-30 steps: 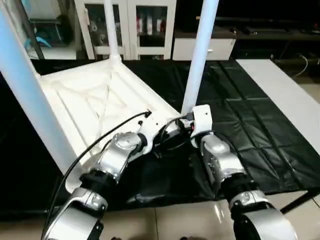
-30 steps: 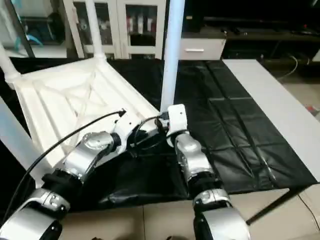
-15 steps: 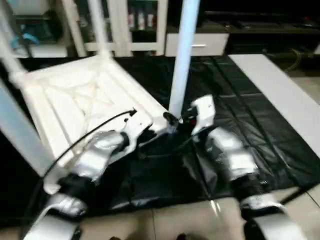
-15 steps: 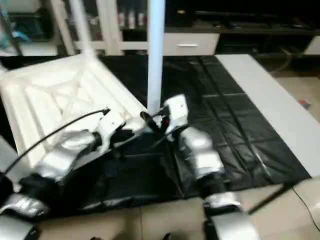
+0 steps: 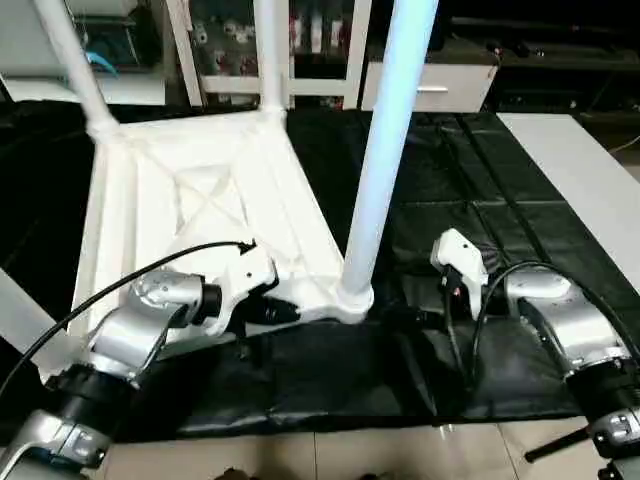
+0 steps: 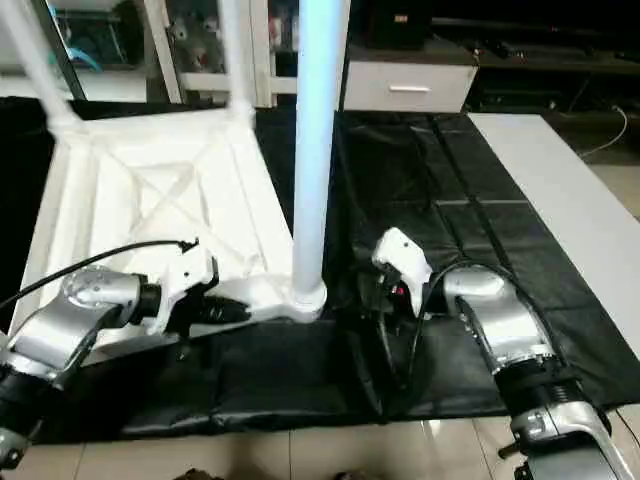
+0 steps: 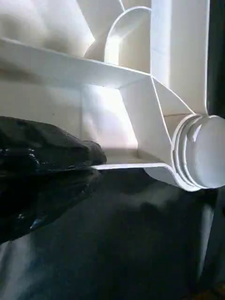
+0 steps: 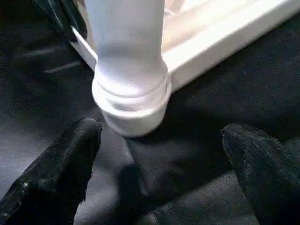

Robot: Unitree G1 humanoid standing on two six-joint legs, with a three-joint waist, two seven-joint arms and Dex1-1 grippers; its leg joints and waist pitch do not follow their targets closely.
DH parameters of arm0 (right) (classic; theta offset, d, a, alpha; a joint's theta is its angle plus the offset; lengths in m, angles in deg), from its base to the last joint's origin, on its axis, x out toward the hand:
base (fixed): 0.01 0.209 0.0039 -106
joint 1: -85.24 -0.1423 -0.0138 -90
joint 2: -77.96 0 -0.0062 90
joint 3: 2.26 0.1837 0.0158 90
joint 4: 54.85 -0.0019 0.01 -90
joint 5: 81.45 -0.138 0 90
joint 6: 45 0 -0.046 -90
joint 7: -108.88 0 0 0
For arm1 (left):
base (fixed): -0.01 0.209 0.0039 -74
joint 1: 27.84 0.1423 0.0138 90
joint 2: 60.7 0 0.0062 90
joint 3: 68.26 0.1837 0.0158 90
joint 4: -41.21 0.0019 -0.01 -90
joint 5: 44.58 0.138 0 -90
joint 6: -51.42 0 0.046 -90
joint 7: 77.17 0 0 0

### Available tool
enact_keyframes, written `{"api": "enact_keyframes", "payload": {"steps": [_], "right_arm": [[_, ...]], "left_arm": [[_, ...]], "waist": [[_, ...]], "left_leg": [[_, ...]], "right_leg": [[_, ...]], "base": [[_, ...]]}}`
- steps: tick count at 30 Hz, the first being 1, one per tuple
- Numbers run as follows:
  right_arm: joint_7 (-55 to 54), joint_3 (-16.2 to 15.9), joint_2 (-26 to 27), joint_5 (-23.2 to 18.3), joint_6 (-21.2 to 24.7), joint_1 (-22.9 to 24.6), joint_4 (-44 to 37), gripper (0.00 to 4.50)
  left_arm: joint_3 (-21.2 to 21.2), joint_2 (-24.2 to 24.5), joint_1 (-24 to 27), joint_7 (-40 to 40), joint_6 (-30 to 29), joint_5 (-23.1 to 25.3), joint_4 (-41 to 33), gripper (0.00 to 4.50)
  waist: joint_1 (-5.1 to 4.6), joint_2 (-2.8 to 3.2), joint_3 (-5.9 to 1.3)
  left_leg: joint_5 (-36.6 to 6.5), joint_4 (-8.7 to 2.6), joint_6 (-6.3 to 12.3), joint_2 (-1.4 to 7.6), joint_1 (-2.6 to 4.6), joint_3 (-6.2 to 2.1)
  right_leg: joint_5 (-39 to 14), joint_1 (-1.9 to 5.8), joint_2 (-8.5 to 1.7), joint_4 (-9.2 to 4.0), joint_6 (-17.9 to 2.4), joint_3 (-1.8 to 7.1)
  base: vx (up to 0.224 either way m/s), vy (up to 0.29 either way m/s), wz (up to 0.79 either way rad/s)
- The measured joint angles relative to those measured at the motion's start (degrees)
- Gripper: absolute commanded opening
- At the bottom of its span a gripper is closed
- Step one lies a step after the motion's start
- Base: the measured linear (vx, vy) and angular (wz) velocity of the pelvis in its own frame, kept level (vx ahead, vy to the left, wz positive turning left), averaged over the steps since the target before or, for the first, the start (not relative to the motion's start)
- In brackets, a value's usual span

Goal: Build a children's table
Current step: Rotate leg to tighten

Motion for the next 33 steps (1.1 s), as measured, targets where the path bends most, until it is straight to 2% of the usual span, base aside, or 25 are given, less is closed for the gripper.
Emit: {"api": "enact_keyframes", "payload": {"steps": [4, 10, 17, 18, 21, 27, 33], "right_arm": [[0.5, -0.4, 1.2, 0.0, 0.2, 0.0, -0.9, 4.46], [2.6, -2.6, 2.2, 0.1, 0.6, 0.0, -1.8, 4.46], [2.8, -4.1, 3.8, 0.8, 0.1, -0.6, 0.5, 4.46], [2.8, -4.1, 3.9, 0.8, -0.1, -0.7, 0.5, 4.29], [2.8, -4.1, 4.5, 0.8, -0.2, -1.6, 1.0, 4.17], [3.0, -4.1, 5.3, 0.7, -0.2, -2.2, 1.8, 3.47], [3.6, -4.1, 5.3, 0.7, -0.2, -2.2, 2.3, 3.06]], "left_arm": [[1.0, 0.1, 0.8, -1.2, -1.0, -0.7, -1.3, 0.00], [1.1, 0.1, 0.8, -1.4, -2.3, -0.7, -2.0, 0.00], [1.1, 0.3, 0.8, -1.5, -2.9, -0.7, -2.5, 0.00], [1.1, 0.3, 0.8, -1.5, -3.0, -0.7, -2.6, 0.00], [1.1, 0.3, 0.8, -1.5, -3.3, -0.7, -2.7, 0.00], [1.1, 0.3, 0.9, -1.5, -3.6, -0.7, -3.0, 0.00], [1.1, 0.4, 0.9, -1.5, -3.8, -0.7, -3.1, 0.00]], "waist": [[0.02, -0.01, 0.00], [-0.09, -0.03, 0.00], [-0.04, -0.03, 0.00], [-0.05, -0.03, 0.00], [-0.10, -0.03, 0.00], [-0.04, -0.07, -0.01], [-0.10, -0.08, -0.01]], "left_leg": [[0.0, 0.00, -0.01, -0.06, 0.42, 0.10], [0.0, 0.00, 0.01, -0.24, 0.43, 0.12], [0.0, -0.04, 0.02, -0.22, 0.42, 0.12], [0.0, -0.04, 0.02, -0.22, 0.42, 0.12], [0.0, -0.04, 0.02, -0.22, 0.42, 0.12], [0.0, -0.04, 0.02, -0.22, 0.41, 0.12], [0.0, -0.04, 0.02, -0.22, 0.42, 0.12]], "right_leg": [[-0.1, 0.44, 0.00, -0.02, 0.1, 0.25], [-0.1, 0.46, 0.04, -0.02, 0.2, 0.64], [-0.2, 0.45, 0.05, -0.01, 0.2, 0.62], [-0.2, 0.45, 0.05, -0.02, 0.2, 0.62], [-0.2, 0.45, 0.05, -0.01, 0.2, 0.63], [-0.2, 0.45, 0.05, -0.02, 0.3, 0.62], [-0.2, 0.45, 0.05, -0.01, 0.3, 0.63]], "base": [[0.000, 0.000, 0.00], [0.000, 0.000, 0.00], [0.000, 0.000, 0.00], [0.000, 0.000, 0.00], [0.000, 0.000, 0.00], [0.000, 0.000, 0.00], [0.000, 0.000, 0.00]]}}
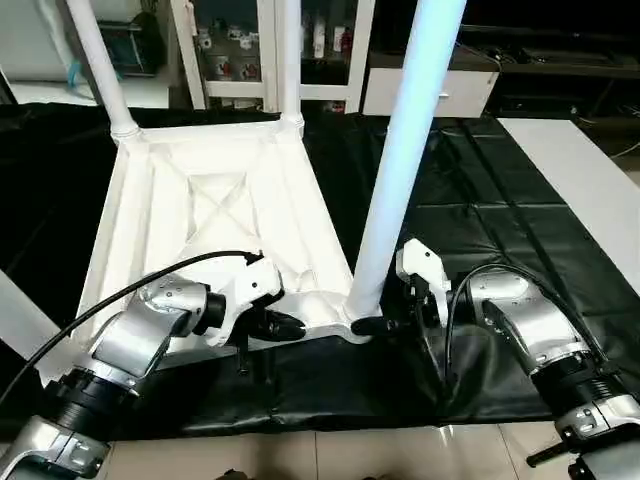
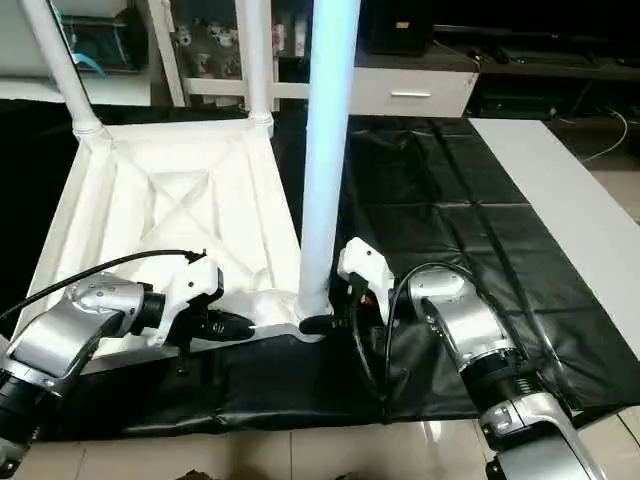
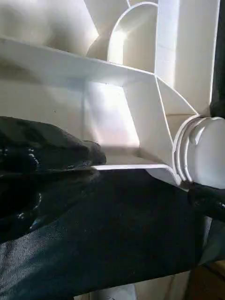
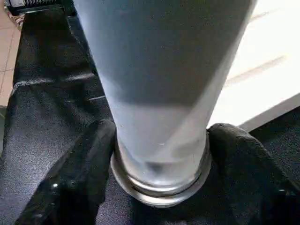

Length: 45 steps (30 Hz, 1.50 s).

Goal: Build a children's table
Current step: Rotate leg to tighten

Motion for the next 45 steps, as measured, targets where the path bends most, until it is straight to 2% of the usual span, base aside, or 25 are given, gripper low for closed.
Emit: {"api": "enact_keyframes", "payload": {"steps": [1, 5, 17, 20, 23, 25, 28, 30, 33, 38, 40, 45], "right_arm": [[0.1, 0.0, 0.0, 0.0, 0.0, 0.0, 0.0, 2.86], [0.3, 0.0, 0.0, 0.0, 0.0, 0.0, 0.0, 2.65], [0.1, 0.0, 0.3, 0.0, -0.2, 0.1, 0.2, 2.59], [-2.0, 0.8, 2.3, 0.1, -1.5, 0.1, 2.5, 2.59], [-6.6, 2.3, 5.0, 0.1, -1.9, 0.1, 4.7, 2.59], [-12.0, 4.2, 7.6, 0.0, -2.0, 0.1, 6.6, 2.59], [-23.2, 7.9, 12.2, 0.1, -2.3, 0.1, 8.9, 2.58], [-26.6, 8.5, 13.2, 0.2, -2.6, 0.1, 9.4, 2.58], [-40.7, 10.8, 18.5, 2.3, -4.3, -1.9, 13.6, 2.57], [-56.9, 14.0, 24.3, 3.7, -5.4, -6.7, 20.4, 2.57], [-60.1, 15.2, 25.3, 3.9, -5.5, -8.0, 22.1, 2.57], [-60.4, 15.7, 25.6, 3.8, -7.7, -8.3, 23.2, 2.57]], "left_arm": [[0.0, 0.0, 0.0, 0.0, -0.1, 0.0, -0.1, 0.00], [0.0, 0.1, 0.1, 0.0, -0.3, 0.0, -0.3, 0.00], [0.0, 0.3, 0.3, 0.0, -1.0, 0.0, -0.9, 0.00], [-0.4, 0.3, 0.4, 0.6, -0.9, 0.1, -0.5, 0.00], [-1.2, -0.5, 0.3, 2.7, -0.5, 0.7, 0.8, 0.00], [-1.8, -2.1, -0.5, 5.3, 0.4, 1.6, 3.0, 0.00], [-2.5, -6.7, -3.3, 10.9, 1.6, 3.1, 8.5, 0.00], [-2.5, -7.6, -3.8, 12.4, 1.9, 3.5, 9.4, 0.00], [-3.0, -12.8, -7.4, 20.3, 3.9, 5.2, 16.2, 0.00], [-3.3, -17.7, -10.8, 29.5, 5.4, 7.9, 22.0, 0.00], [-3.2, -19.2, -11.5, 31.9, 6.0, 9.0, 23.4, 0.00], [-3.2, -19.3, -11.5, 32.5, 8.1, 9.2, 24.2, 0.00]], "waist": [[0.00, 0.00, 0.00], [0.00, 0.00, 0.00], [-0.08, -0.03, -0.02], [-0.28, -0.24, -0.16], [-0.90, -0.35, -0.22], [-1.65, -0.43, -0.24], [-2.17, -0.44, -0.19], [-2.56, -0.43, -0.17], [-3.18, -0.32, -0.05], [-3.31, 0.35, 0.35], [-3.30, 0.50, 0.45], [-3.25, 0.60, 0.62]], "left_leg": [[0.0, 0.00, 0.00, 0.00, 0.00, 0.00], [0.0, 0.00, 0.00, 0.00, 0.00, 0.00], [0.0, 0.00, 0.00, 0.00, 0.02, 0.00], [0.0, 0.01, -0.02, 0.02, 0.15, 0.00], [0.0, 0.09, -0.02, 0.00, 0.28, -0.06], [0.0, 0.15, -0.02, -0.01, 0.31, -0.11], [0.0, 0.23, -0.02, -0.03, 0.25, -0.20], [0.0, 0.23, -0.02, -0.09, 0.21, -0.36], [0.0, 0.45, -0.02, -0.16, 0.09, -0.47], [0.0, 0.41, -0.01, -0.18, -0.07, -1.51], [0.0, 0.27, -0.01, -0.18, -0.07, -1.57], [0.0, 0.26, -0.01, -0.22, -0.13, -1.56]], "right_leg": [[0.0, 0.00, 0.00, 0.00, 0.0, 0.00], [0.0, 0.00, 0.00, 0.00, 0.0, 0.00], [0.0, 0.00, 0.00, 0.01, 0.0, 0.00], [0.0, 0.05, 0.02, 0.11, 0.0, 0.01], [-0.2, 0.05, 0.02, 0.19, 0.3, 0.02], [-0.2, 0.06, 0.02, 0.17, 0.4, 0.01], [-0.2, 0.01, 0.02, -0.08, 0.4, -0.05], [-0.3, -0.02, 0.00, -0.26, 0.4, -0.17], [-0.3, -0.12, -0.06, -0.37, 0.4, -0.27], [-0.3, 0.26, -0.18, -1.70, 0.4, -1.60], [-0.3, 0.42, -0.18, -2.13, 0.4, -1.75], [-0.3, 0.40, -0.24, -2.24, 0.4, -1.77]], "base": [[0.000, 0.000, 0.00], [0.000, 0.000, 0.00], [0.000, 0.000, 0.00], [0.000, 0.000, 0.00], [0.000, 0.000, 0.00], [-0.034, 0.001, -0.02], [-0.055, 0.007, -0.04], [-0.028, 0.007, -0.04], [0.000, 0.000, 0.00], [0.000, 0.000, 0.00], [0.000, 0.000, 0.00], [0.000, 0.000, 0.00]]}}
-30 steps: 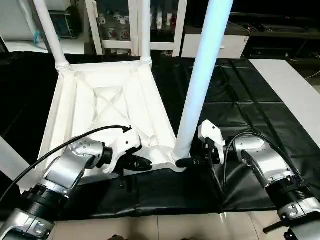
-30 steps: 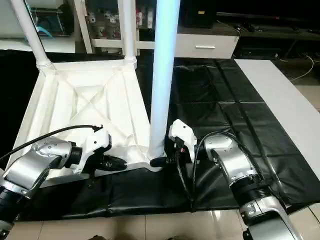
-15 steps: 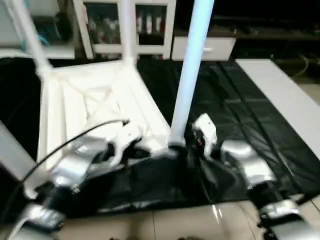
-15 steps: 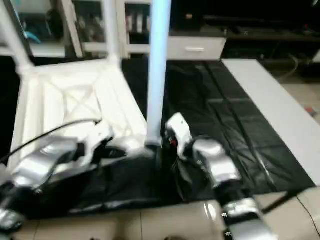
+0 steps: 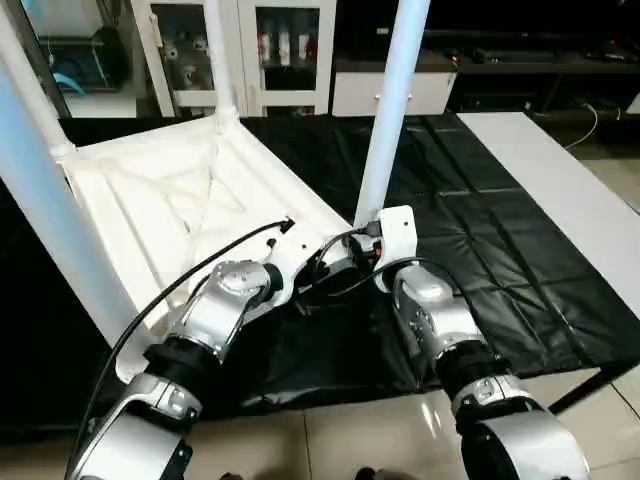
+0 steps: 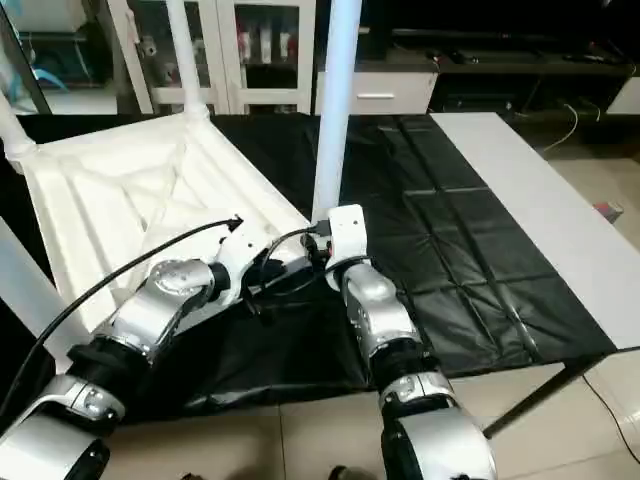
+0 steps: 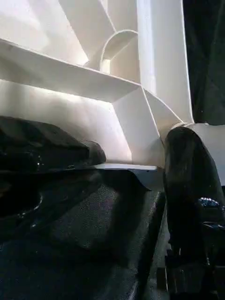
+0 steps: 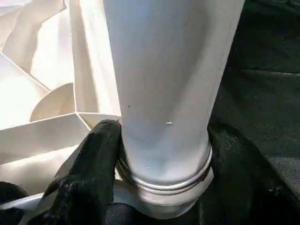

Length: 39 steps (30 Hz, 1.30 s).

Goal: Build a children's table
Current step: Rotate leg to tighten

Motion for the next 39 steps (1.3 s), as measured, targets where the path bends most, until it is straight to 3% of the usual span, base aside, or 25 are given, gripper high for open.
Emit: {"api": "enact_keyframes", "payload": {"steps": [3, 4, 6, 9, 10, 11, 14, 16, 18, 23, 27, 31, 39], "right_arm": [[1.2, 0.7, 0.0, -0.5, -0.9, 0.1, 0.1, 2.57], [2.1, 1.2, 0.0, -0.8, -1.3, 0.3, 0.1, 3.27], [4.2, 1.5, 0.0, -1.9, -2.2, 1.2, -0.7, 3.27], [9.2, -0.1, 1.8, -2.6, -3.8, 2.0, -5.7, 3.36], [11.0, -1.5, 1.5, -2.6, -3.7, 2.4, -8.0, 3.70], [12.4, -2.6, 0.0, -2.5, -3.4, 3.7, -10.8, 3.75], [17.2, -4.9, -4.5, -2.7, -1.2, 8.2, -19.5, 3.74], [23.6, -6.9, -10.6, -4.9, 2.5, 14.9, -30.8, 3.74], [28.1, -7.2, -15.6, -5.9, 4.9, 19.5, -36.8, 3.74], [36.4, -7.0, -24.7, -9.1, 10.7, 28.7, -49.7, 3.74], [37.0, -5.5, -27.6, -10.0, 13.7, 31.4, -53.2, 3.74], [34.5, -1.7, -28.9, -10.3, 15.9, 33.0, -54.3, 3.74], [33.2, -1.2, -29.3, -10.9, 18.7, 35.3, -57.2, 3.74]], "left_arm": [[0.0, 0.2, 0.0, 0.0, 0.7, 0.0, 0.0, 0.00], [0.2, 0.4, 0.0, -0.2, 1.0, 0.0, 0.0, 0.00], [0.0, 0.8, 0.0, -0.3, 1.5, 0.1, 0.1, 0.00], [-1.7, 2.0, -0.2, 1.3, 2.1, 1.1, 1.2, 0.00], [-1.9, 2.3, -0.3, 1.5, 2.2, 1.2, 1.2, 0.00], [-1.6, 2.3, -0.3, 1.3, 2.4, 1.4, 1.1, 0.00], [-0.2, 2.6, -0.1, -0.5, 3.3, 1.6, 0.2, 0.00], [1.0, 2.9, 0.4, -2.4, 4.4, 1.6, -1.0, 0.00], [1.6, 3.6, 0.8, -4.5, 5.5, 1.6, -1.6, 0.00], [1.5, 6.8, 2.9, -10.8, 8.8, -0.1, -3.5, 0.00], [1.5, 9.6, 4.4, -17.1, 10.7, -2.2, -5.1, 0.00], [2.0, 11.5, 6.1, -25.3, 11.1, -5.4, -7.6, 0.00], [2.8, 13.4, 6.2, -30.0, 12.8, -5.9, -8.1, 0.00]], "waist": [[0.07, -0.05, 0.12], [0.09, 0.00, 0.16], [0.03, -0.02, 0.17], [-1.15, -0.16, 0.25], [-1.47, -0.36, 0.31], [-1.44, -0.46, 0.28], [-0.57, -0.55, 0.29], [0.85, -0.55, 0.29], [1.50, -0.53, 0.26], [1.75, -0.44, 0.10], [2.04, -0.55, 0.02], [3.40, -0.50, -0.03], [3.73, -0.65, -0.11]], "left_leg": [[0.0, -0.02, 0.00, 0.00, -0.06, 0.01], [0.0, -0.05, 0.00, 0.00, -0.10, 0.03], [0.0, -0.18, 0.00, 0.00, -0.09, 0.09], [0.0, -0.20, 0.00, 0.00, -0.07, -0.04], [0.0, -0.19, -0.01, 0.01, -0.06, -0.19], [0.0, -0.20, -0.01, 0.03, 0.02, -0.24], [0.0, -0.26, -0.01, 0.00, 0.11, -0.01], [0.0, -0.34, 0.00, -0.01, 0.23, 0.18], [0.0, -0.34, 0.00, 0.00, 0.42, 0.52], [0.0, -0.53, -0.02, 0.02, 0.57, 0.83], [0.0, -0.67, -0.04, 0.15, 0.73, 1.05], [-0.1, -1.10, -0.13, 0.19, 0.78, 1.53], [-0.1, -1.05, -0.16, 0.15, 0.45, 1.62]], "right_leg": [[0.0, -0.10, 0.00, 0.00, 0.0, 0.03], [0.0, -0.15, 0.01, 0.01, 0.0, 0.07], [0.0, -0.21, 0.04, 0.01, 0.0, 0.17], [0.0, -0.47, 0.12, 0.08, 0.0, 0.07], [0.0, -0.49, 0.12, 0.06, 0.0, -0.11], [0.0, -0.52, 0.11, 0.03, 0.0, -0.19], [0.1, -0.50, 0.13, 0.17, -0.1, 0.19], [0.1, -0.33, 0.17, 0.24, -0.1, 0.50], [0.1, -0.23, 0.16, 0.48, -0.2, 0.81], [0.1, -0.33, 0.18, 1.21, -0.2, 1.19], [0.1, -0.38, 0.19, 1.95, -0.1, 1.30], [-0.1, -0.42, 0.24, 2.12, 0.2, 1.77], [-0.1, -0.44, 0.21, 2.08, 0.2, 1.96]], "base": [[0.000, 0.000, 0.00], [0.000, 0.000, 0.00], [0.000, 0.000, 0.00], [-0.003, 0.002, -0.08], [0.000, 0.000, 0.00], [0.000, 0.000, 0.00], [0.000, 0.000, 0.00], [0.031, -0.001, 0.05], [0.063, 0.000, 0.10], [0.054, -0.014, 0.06], [0.000, 0.000, 0.00], [0.000, 0.000, 0.00], [0.000, 0.000, 0.00]]}}
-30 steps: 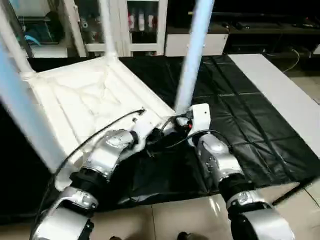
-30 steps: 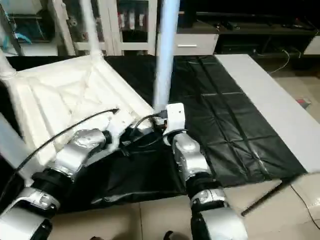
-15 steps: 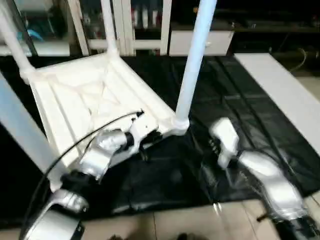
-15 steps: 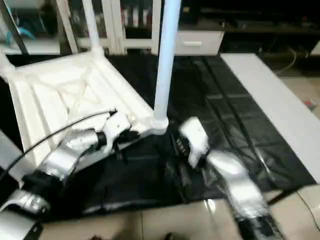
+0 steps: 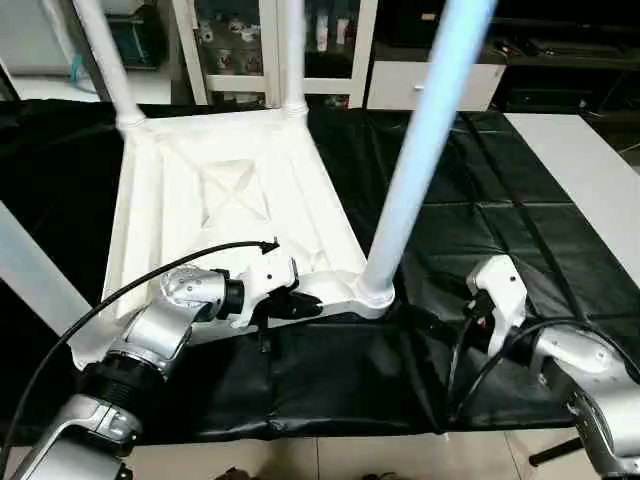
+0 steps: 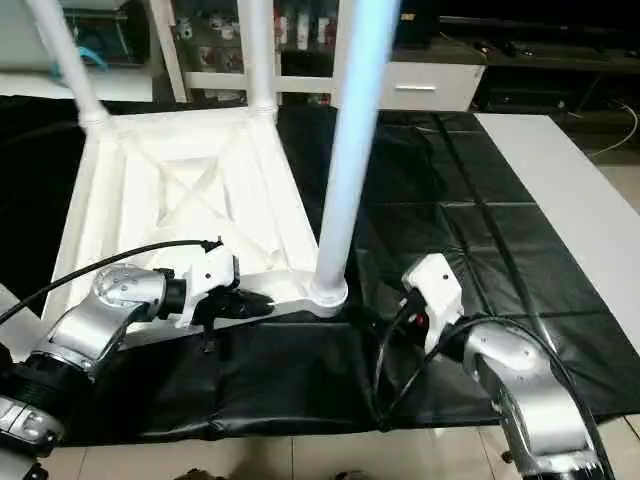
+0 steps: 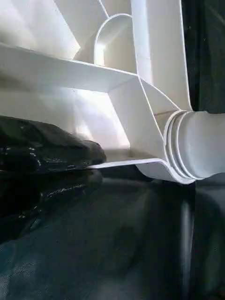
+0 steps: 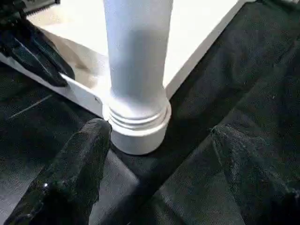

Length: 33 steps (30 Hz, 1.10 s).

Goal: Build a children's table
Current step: Rotate leg to tighten

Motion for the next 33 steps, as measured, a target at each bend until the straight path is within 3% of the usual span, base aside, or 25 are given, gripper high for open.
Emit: {"api": "enact_keyframes", "payload": {"steps": [11, 22, 24, 29, 33], "right_arm": [[2.9, 2.4, -2.7, -2.9, 1.4, 2.9, -2.4, 3.74], [2.8, 2.5, -2.9, -3.6, 1.5, 3.1, -2.4, 3.74], [2.6, 2.5, -2.8, -3.6, 1.5, 3.1, -2.4, 3.74], [1.6, 2.6, -2.1, -3.7, 1.5, 2.6, -2.4, 3.74], [0.7, 3.4, -1.4, -4.4, 1.5, 2.8, -2.4, 3.74]], "left_arm": [[1.2, 3.3, 0.9, -6.8, 0.7, -0.9, -2.1, 0.00], [1.6, 4.3, 2.7, -8.5, 2.1, -0.9, -4.5, 0.00], [1.4, 4.1, 3.1, -7.9, 4.0, -1.0, -4.5, 0.44], [0.8, 4.1, 4.3, -7.4, 4.8, -1.2, -5.6, 0.85], [-0.6, 3.8, 6.4, -7.3, 3.3, -4.4, -10.9, 1.18]], "waist": [[0.23, -0.28, -0.19], [0.53, -0.32, -0.22], [0.62, -0.34, -0.23], [0.59, -0.49, -0.27], [0.58, -0.68, -0.21]], "left_leg": [[0.0, 0.14, -0.01, -0.01, -0.13, 0.01], [0.0, 0.20, 0.00, 0.01, -0.12, 0.00], [0.0, 0.21, 0.00, 0.01, -0.13, 0.00], [0.0, 0.31, 0.00, 0.03, -0.14, 0.00], [0.0, 0.30, 0.00, 0.03, -0.19, 0.00]], "right_leg": [[-0.1, 0.11, -0.01, 0.02, 0.1, 0.14], [-0.1, 0.14, -0.01, 0.06, 0.1, 0.14], [-0.1, 0.14, -0.01, 0.07, 0.1, 0.13], [-0.1, 0.15, -0.01, 0.11, 0.1, 0.14], [-0.1, 0.11, -0.01, 0.12, 0.1, 0.13]], "base": [[0.000, 0.000, 0.00], [0.000, 0.000, 0.00], [0.000, 0.000, 0.00], [0.000, 0.000, 0.00], [0.000, 0.000, 0.00]]}}
